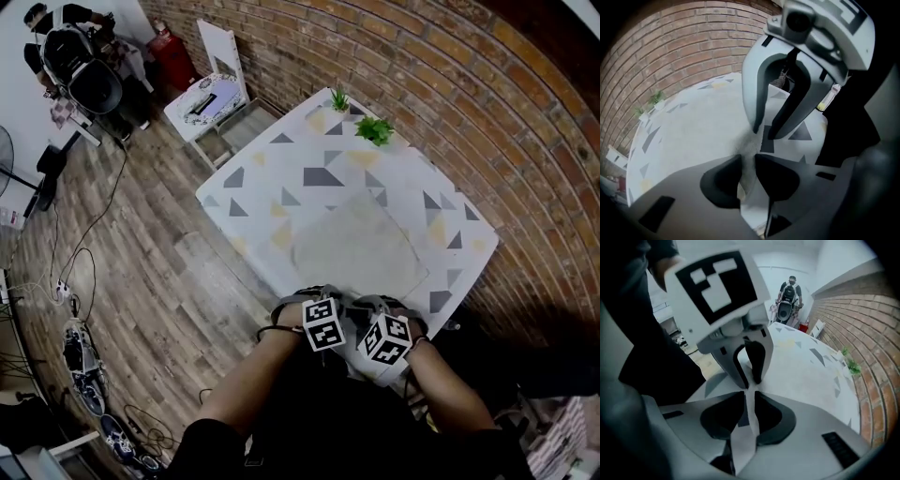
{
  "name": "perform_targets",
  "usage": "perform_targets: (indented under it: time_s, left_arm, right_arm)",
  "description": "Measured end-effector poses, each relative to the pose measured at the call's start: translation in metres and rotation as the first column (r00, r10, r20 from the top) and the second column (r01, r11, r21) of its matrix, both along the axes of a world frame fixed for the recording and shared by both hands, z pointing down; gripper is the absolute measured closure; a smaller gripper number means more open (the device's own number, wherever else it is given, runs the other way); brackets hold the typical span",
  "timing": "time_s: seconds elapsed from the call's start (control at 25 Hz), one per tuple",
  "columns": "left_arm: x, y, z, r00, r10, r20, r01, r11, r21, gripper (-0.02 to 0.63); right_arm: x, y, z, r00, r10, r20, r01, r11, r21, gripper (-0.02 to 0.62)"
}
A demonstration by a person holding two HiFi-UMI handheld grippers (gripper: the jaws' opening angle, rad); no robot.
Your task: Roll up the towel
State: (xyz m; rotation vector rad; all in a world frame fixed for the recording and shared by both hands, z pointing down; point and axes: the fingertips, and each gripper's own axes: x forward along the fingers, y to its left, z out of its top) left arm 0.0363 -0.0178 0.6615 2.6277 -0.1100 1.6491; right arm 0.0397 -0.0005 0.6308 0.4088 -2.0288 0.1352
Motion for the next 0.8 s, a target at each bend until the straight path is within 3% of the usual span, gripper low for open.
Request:
perform_targets:
  time_s: [0.2, 0.36, 0.44, 0.52, 0.8]
  left_arm:
    - [0.0, -0.001, 0.0, 1.0, 0.013, -0.003, -0.013, 1.0, 0.01, 0.503]
    - [0.001, 0.002, 0.001, 1.0, 0.03, 0.008, -0.03, 0.999, 0.012, 0.5]
    - [0.001, 0.003, 0.001, 0.999, 0.041, 0.018, -0.041, 0.999, 0.009, 0.5]
    - [0.001, 0.005, 0.002, 0.998, 0.055, 0.029, -0.055, 0.998, 0.013, 0.499]
    - [0.004, 0.008, 0.0, 0.995, 0.084, 0.058, -0.086, 0.995, 0.04, 0.458]
  right_arm:
    - [0.015, -0.006, 0.03, 0.998, 0.047, -0.049, -0.048, 0.999, -0.025, 0.445]
    - [0.016, -0.003, 0.035, 0.999, 0.044, -0.029, -0.046, 0.997, -0.059, 0.442]
    - [0.017, -0.007, 0.034, 0.997, 0.074, -0.004, -0.074, 0.995, -0.071, 0.451]
    - [0.019, -0.012, 0.034, 0.994, 0.109, 0.013, -0.107, 0.991, -0.076, 0.529]
    - [0.017, -0.011, 0.021, 0.982, 0.167, 0.089, -0.148, 0.971, -0.189, 0.557]
